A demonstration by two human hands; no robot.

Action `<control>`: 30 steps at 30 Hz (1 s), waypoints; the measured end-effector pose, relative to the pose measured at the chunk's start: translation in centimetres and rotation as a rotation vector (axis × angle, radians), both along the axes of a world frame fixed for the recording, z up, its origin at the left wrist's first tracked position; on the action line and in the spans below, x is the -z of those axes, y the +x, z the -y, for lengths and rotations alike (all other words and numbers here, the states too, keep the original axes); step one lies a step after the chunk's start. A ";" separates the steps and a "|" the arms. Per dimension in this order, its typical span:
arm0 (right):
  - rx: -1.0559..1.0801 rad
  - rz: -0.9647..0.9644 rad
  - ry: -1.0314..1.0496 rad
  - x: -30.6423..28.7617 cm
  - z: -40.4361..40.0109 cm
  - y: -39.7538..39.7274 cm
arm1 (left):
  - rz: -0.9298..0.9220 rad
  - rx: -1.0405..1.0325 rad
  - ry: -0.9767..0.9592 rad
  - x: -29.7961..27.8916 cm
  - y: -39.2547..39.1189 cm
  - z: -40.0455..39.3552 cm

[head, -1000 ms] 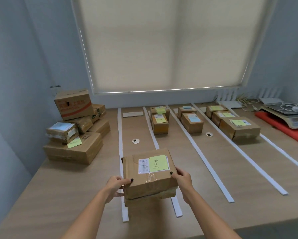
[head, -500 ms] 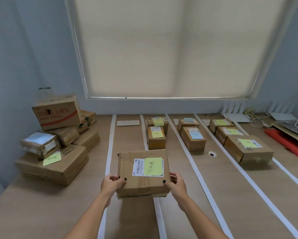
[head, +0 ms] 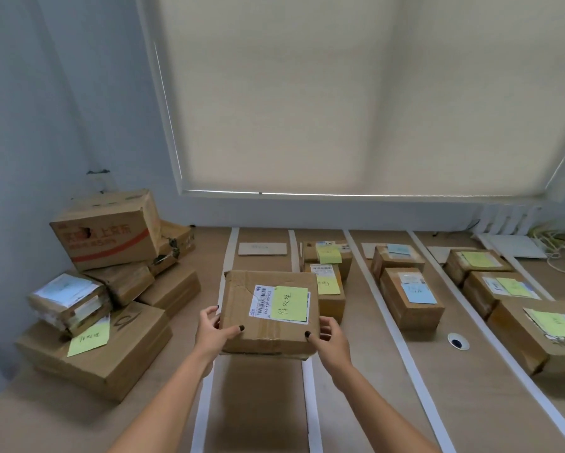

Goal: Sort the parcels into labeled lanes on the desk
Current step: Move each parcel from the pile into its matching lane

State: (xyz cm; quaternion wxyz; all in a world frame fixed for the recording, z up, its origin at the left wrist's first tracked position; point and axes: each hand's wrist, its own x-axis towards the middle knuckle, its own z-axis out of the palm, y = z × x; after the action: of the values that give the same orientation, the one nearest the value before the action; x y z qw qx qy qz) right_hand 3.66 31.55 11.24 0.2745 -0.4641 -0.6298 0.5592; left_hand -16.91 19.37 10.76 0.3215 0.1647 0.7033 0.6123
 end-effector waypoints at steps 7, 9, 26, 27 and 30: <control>0.015 0.054 -0.028 1.3 -6.9 -7.2 | -0.072 0.035 -0.067 0.7 -5.8 -6.8; 0.017 0.057 -0.013 1.5 -9.3 -9.5 | -0.108 0.058 -0.079 1.0 -7.8 -8.9; 0.031 0.160 0.095 9.3 -26.0 -24.0 | -0.275 0.080 -0.130 9.8 -20.1 -24.5; 0.042 0.157 0.100 9.4 -26.5 -24.5 | -0.292 0.077 -0.129 10.1 -20.4 -24.9; 0.084 0.161 0.138 9.4 -26.9 -25.3 | -0.339 0.078 -0.131 10.6 -21.1 -25.6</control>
State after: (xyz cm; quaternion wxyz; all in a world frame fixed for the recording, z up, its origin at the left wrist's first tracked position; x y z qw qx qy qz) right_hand -21.65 58.42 1.88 0.2776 -0.5133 -0.6668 0.4634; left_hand -38.04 44.93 0.16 0.2319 0.2714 0.7789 0.5157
